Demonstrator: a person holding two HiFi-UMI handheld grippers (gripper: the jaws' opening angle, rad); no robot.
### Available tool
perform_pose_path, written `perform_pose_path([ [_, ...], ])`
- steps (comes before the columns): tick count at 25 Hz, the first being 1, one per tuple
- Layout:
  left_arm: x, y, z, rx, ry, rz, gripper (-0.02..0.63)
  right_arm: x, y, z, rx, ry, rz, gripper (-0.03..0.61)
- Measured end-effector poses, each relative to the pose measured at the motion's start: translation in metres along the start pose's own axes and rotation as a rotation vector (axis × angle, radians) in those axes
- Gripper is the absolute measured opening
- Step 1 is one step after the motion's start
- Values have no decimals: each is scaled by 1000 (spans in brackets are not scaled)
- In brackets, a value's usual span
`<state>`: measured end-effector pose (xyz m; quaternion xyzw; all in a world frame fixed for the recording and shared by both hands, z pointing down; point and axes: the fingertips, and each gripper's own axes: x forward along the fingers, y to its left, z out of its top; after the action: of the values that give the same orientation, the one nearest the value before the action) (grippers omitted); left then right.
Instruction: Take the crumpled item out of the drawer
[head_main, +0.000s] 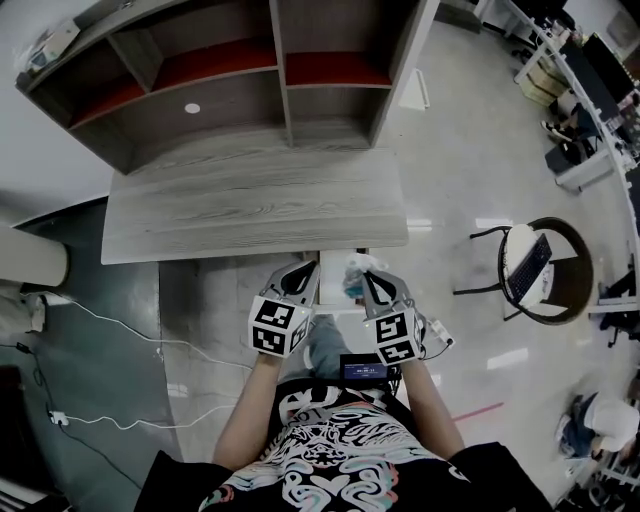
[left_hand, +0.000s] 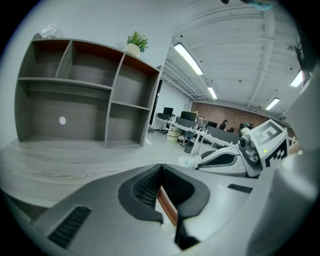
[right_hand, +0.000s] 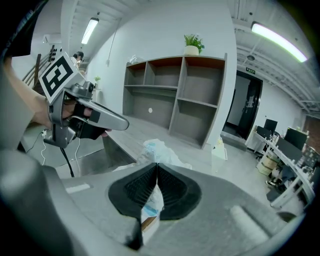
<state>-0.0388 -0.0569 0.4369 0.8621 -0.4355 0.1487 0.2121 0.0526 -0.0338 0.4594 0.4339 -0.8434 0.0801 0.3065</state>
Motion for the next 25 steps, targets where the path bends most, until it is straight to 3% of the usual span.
perform_pose_path([
  [25,-6,1,-3,-6,-12,12,5,-22,-4,-4,43,3,-32,11],
])
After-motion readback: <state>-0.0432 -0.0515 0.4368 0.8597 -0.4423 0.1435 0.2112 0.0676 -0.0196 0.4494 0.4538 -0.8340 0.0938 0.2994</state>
